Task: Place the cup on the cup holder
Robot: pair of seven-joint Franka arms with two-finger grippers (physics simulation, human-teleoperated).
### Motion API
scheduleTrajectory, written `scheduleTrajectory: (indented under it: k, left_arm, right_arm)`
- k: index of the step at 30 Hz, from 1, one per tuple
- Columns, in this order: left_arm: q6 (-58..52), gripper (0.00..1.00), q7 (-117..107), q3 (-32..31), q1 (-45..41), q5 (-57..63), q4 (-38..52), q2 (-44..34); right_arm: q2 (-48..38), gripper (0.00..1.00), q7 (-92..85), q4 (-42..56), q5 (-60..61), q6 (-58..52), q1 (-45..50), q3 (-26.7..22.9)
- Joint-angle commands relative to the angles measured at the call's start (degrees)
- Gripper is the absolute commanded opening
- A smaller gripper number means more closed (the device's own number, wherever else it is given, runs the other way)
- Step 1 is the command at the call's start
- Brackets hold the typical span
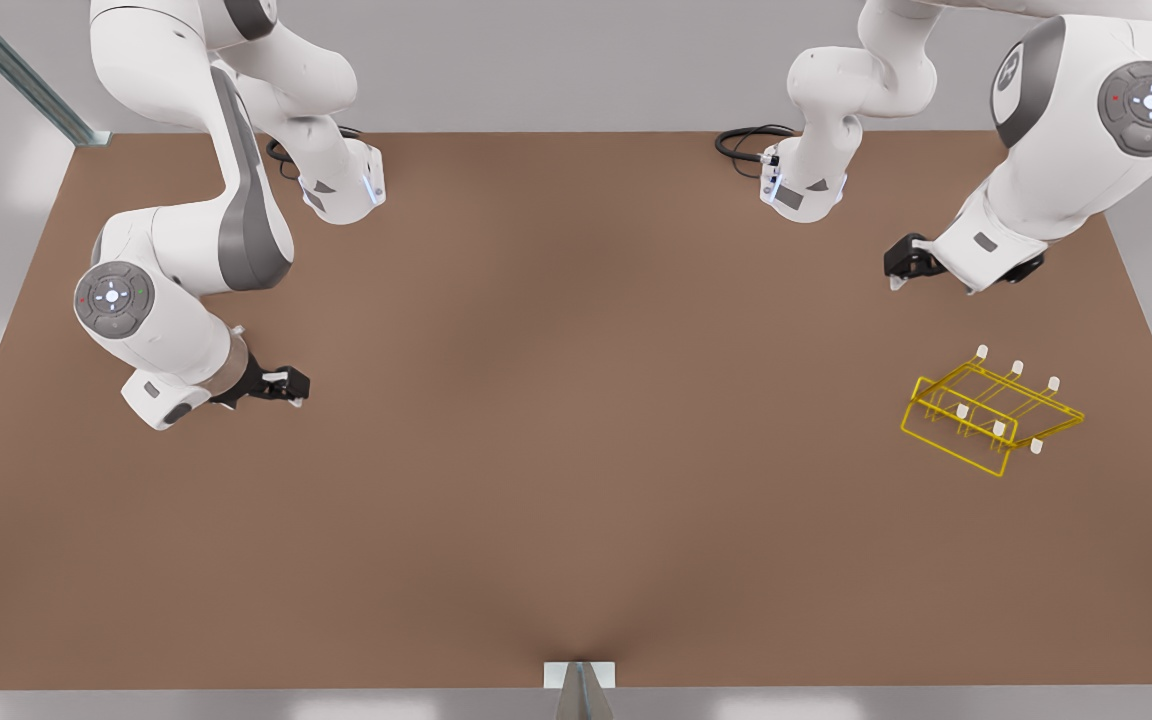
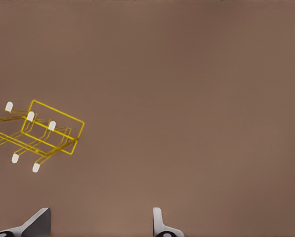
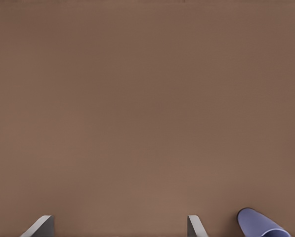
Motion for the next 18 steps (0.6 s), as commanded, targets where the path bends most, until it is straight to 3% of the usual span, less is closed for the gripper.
scheduleTrajectory:
  k: [1,4,6,8,11,18]
  left_arm:
    - [1.08,1.0,-0.84,-0.02,-0.21,0.06,0.02,-0.06]
    - [1.35,1.0,-0.84,-0.02,-0.39,0.14,0.02,1.17]
    - [2.23,1.0,-0.84,-0.02,-1.0,0.06,0.11,3.28]
    - [3.02,1.0,-0.84,-0.02,-1.18,0.14,0.11,4.07]
    - [3.02,1.0,-0.84,-0.02,-1.18,0.14,0.02,4.07]
    - [2.84,1.0,-0.4,-0.02,-1.62,0.06,0.02,4.07]
  right_arm:
    - [-0.06,1.0,2.0,0.04,0.04,0.3,-0.23,0.0]
    - [0.2,1.0,1.48,-1.8,0.83,-1.89,-0.67,0.0]
    - [-3.31,1.0,0.07,-14.54,0.57,2.75,-4.62,0.09]
    - [-13.15,1.0,-2.83,-28.78,0.57,10.05,-7.61,0.18]
    - [-18.34,1.0,-7.4,-34.5,0.74,10.4,-12.35,0.18]
    - [-21.51,1.0,-21.02,-47.69,2.32,26.93,-20.44,0.18]
